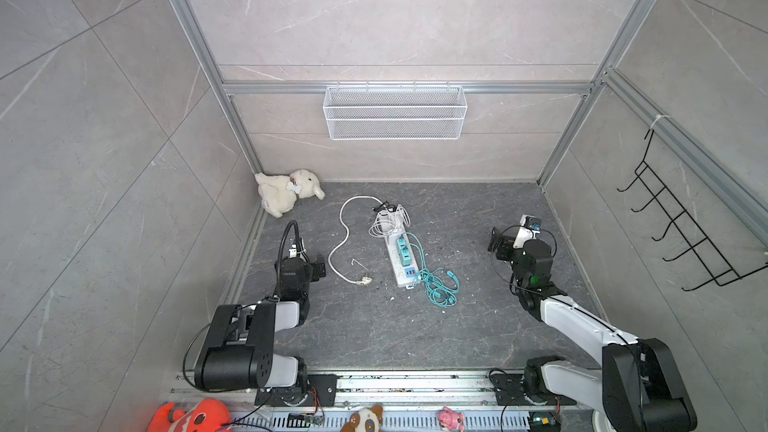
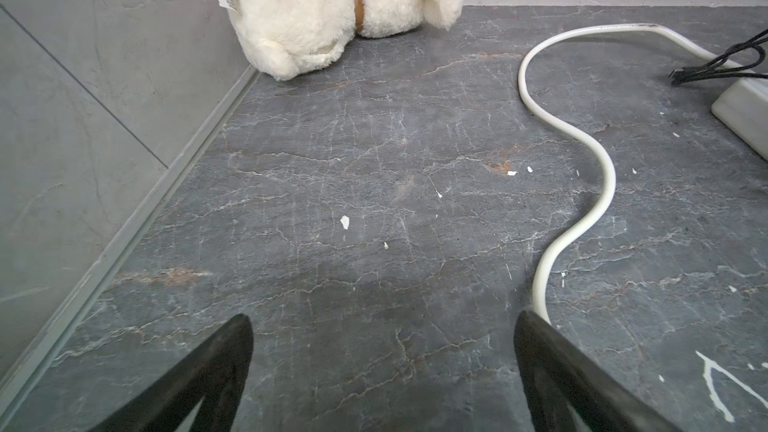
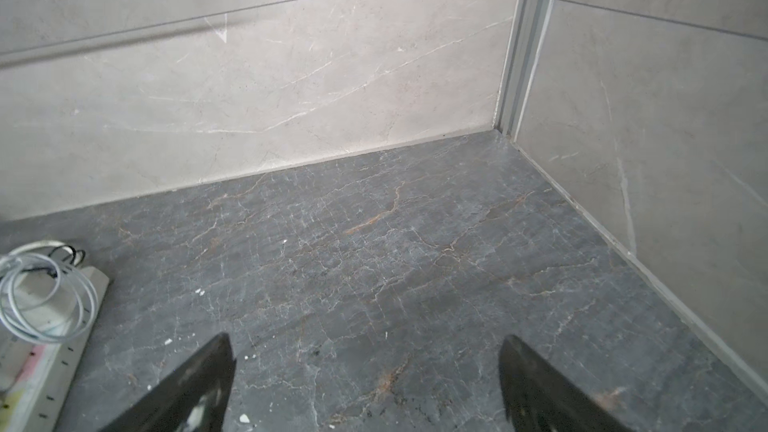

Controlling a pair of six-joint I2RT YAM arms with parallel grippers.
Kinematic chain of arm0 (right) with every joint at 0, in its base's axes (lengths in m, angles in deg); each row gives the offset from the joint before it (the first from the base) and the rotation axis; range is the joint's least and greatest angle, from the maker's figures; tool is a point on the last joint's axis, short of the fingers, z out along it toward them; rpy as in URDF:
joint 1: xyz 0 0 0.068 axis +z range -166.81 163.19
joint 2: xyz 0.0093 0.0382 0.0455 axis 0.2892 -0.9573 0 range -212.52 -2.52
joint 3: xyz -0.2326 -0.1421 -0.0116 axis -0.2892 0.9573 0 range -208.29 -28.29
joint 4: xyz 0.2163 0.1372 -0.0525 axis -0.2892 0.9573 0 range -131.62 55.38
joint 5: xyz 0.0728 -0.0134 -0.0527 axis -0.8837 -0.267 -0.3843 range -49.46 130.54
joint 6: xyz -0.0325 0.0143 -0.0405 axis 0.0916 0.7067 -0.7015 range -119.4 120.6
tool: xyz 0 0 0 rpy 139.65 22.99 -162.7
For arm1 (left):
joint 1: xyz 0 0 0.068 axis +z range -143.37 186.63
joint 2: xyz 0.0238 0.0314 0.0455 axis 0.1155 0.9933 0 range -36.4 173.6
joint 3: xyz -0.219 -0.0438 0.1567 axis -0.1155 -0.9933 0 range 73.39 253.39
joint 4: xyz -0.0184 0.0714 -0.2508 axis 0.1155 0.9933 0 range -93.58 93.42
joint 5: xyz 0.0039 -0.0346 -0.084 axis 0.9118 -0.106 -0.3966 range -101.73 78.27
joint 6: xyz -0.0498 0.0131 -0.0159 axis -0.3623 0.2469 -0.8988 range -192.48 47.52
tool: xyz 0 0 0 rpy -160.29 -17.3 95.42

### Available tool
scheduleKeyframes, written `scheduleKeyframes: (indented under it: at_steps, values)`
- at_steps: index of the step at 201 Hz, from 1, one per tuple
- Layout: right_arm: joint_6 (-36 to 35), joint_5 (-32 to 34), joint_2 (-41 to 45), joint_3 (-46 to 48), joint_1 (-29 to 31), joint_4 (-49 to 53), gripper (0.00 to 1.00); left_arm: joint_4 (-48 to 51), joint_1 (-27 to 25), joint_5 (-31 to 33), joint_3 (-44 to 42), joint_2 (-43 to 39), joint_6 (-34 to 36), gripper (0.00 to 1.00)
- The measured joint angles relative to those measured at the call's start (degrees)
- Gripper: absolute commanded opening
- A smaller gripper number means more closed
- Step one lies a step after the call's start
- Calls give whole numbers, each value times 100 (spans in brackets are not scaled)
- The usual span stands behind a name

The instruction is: Insert the plug

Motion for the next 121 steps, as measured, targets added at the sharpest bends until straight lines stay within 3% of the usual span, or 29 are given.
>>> scheduleKeyframes:
  at_steps: [58, 95, 121]
  values:
    - [-697, -72, -251, 153, 4, -264, 99, -299, 0, -192, -2, 125, 24, 100]
    - [-756, -52, -15, 575, 4, -505, 99, -334, 0, -192, -2, 125, 24, 100]
    - [-761, -144, -317, 935, 15, -1067, 99, -363, 0, -188, -4, 125, 24, 100]
